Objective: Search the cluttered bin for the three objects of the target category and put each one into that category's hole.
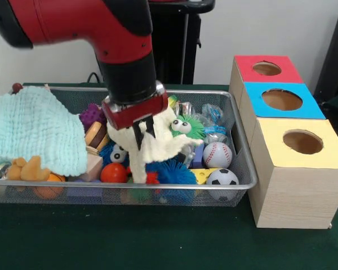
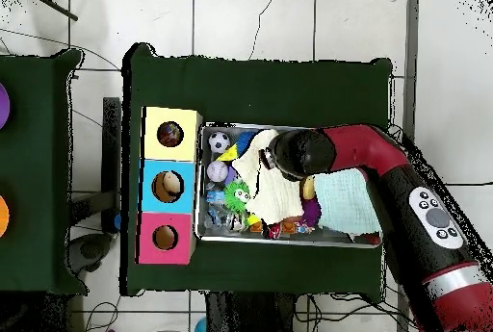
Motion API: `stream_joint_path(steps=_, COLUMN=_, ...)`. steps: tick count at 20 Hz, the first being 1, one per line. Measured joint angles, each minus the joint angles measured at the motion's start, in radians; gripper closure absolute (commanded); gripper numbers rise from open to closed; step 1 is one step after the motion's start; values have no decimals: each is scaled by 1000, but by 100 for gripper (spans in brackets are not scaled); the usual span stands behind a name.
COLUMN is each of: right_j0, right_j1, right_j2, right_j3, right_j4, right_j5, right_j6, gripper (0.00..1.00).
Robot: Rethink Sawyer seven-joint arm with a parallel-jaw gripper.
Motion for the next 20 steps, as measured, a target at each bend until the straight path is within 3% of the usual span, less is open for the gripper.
stream_joint_path(steps=10, right_j0=55, right_j1=-231, right_j2=21, right_j3=61, right_j4=169, right_j5=-1, right_j6=0, gripper=100)
stream_joint_path(steps=20, right_j0=129, right_j1=-276, right_j2=22, right_j3=137, right_j4=264, right_j5=-40, right_j6=0, gripper=100)
